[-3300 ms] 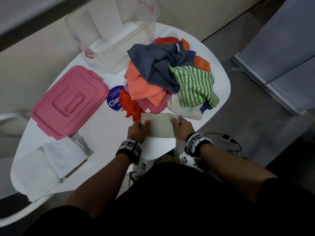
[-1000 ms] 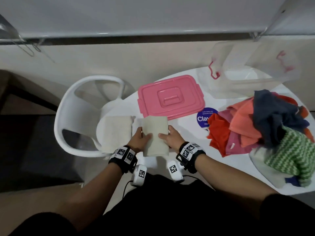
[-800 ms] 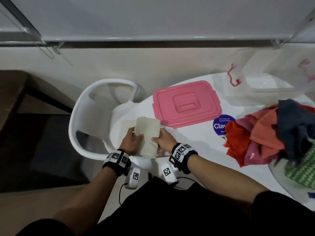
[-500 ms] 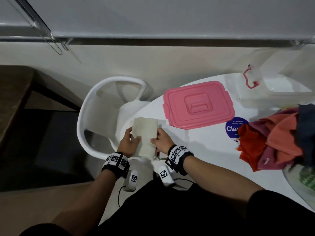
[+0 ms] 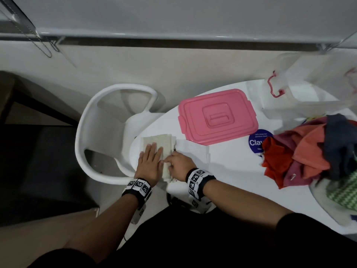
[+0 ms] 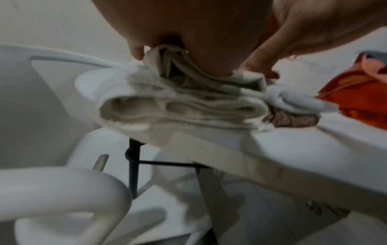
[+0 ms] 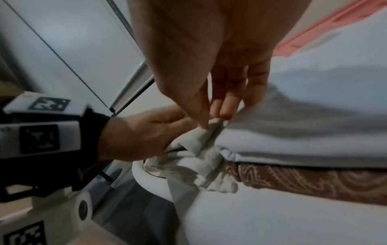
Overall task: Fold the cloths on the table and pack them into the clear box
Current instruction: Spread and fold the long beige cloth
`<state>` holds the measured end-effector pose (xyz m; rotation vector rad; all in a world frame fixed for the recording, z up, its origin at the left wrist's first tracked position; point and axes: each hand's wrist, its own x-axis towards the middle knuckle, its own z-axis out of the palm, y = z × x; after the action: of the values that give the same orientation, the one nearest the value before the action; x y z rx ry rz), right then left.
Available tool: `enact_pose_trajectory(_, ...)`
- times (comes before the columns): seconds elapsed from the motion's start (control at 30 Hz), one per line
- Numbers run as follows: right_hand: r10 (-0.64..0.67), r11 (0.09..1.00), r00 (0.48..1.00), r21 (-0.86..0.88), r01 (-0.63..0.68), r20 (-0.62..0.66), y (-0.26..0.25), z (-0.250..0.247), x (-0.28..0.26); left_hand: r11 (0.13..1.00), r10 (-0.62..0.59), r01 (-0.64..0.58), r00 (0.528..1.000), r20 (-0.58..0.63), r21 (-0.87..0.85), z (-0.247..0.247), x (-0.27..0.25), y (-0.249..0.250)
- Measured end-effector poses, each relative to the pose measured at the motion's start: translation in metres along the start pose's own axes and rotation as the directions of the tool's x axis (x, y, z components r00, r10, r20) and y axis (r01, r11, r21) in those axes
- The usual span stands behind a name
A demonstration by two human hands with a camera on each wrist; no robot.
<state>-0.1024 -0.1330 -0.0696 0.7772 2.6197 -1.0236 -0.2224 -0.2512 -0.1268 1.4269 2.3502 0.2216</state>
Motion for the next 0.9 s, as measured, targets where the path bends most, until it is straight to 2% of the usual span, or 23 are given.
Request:
enact_pose_trajectory(0.07, -0.007, 1.000, 0.978, 0.005, 0.008, -0.207, 0.005, -0.002, -0.004, 1.000, -0.023, 0.023, 1.000, -0.004, 0.017, 0.002, 0.001, 0.001)
enact_pose_trajectory(0.13, 0.031, 0.999, 0.913, -0.006, -0.037, -0.407, 0.016, -0.006, -0.010, 0.999, 0.012, -0.009, 0.996, -0.087, 0.037, -0.005, 0.003, 0.008)
enact_pose_trajectory(0.17, 0.062, 0.997, 0.890, -0.021, -0.080, -0.452, 0.023, -0.008, -0.014, 0.998, 0.037, -0.032, 0.993, -0.115, 0.045, -0.008, 0.005, 0.012)
enact_pose_trajectory(0.2, 0.086, 0.991, 0.892, -0.053, -0.122, -0.444, 0.031, -0.010, -0.018, 0.997, 0.059, -0.052, 0.989, -0.134, 0.056, -0.009, 0.009, 0.016)
enact_pose_trajectory(0.23, 0.103, 0.983, 0.916, -0.098, -0.152, -0.388, 0.040, -0.009, -0.022, 0.996, 0.067, -0.059, 0.988, -0.141, 0.060, -0.009, 0.012, 0.018)
enact_pose_trajectory(0.33, 0.080, 0.971, 0.990, -0.216, -0.105, -0.119, 0.062, 0.002, -0.032, 0.999, 0.011, -0.009, 0.999, -0.038, 0.047, 0.001, 0.018, 0.016)
enact_pose_trajectory(0.47, 0.056, 0.950, 0.998, -0.306, -0.053, -0.001, 0.070, 0.012, -0.031, 0.996, -0.010, 0.005, 0.998, 0.056, 0.086, 0.016, 0.017, 0.004)
enact_pose_trajectory(0.6, 0.054, 0.946, 0.996, -0.323, -0.031, 0.065, 0.072, 0.008, -0.029, 0.997, 0.012, -0.016, 0.998, 0.058, 0.077, 0.016, 0.020, 0.003)
enact_pose_trajectory(0.67, 0.003, 0.967, 1.000, -0.256, 0.004, 0.028, 0.073, 0.004, -0.030, 0.998, 0.005, -0.007, 1.000, 0.028, 0.057, 0.013, 0.020, 0.006)
enact_pose_trajectory(0.77, -0.076, 0.987, 0.985, -0.151, 0.052, -0.156, 0.080, -0.003, -0.041, 1.000, -0.024, 0.022, 0.995, -0.097, -0.021, -0.005, 0.020, 0.021)
enact_pose_trajectory(0.9, -0.039, 0.996, 0.936, -0.090, 0.008, -0.349, 0.102, -0.016, -0.063, 0.995, 0.046, -0.066, 0.964, -0.262, -0.071, -0.035, 0.027, 0.062)
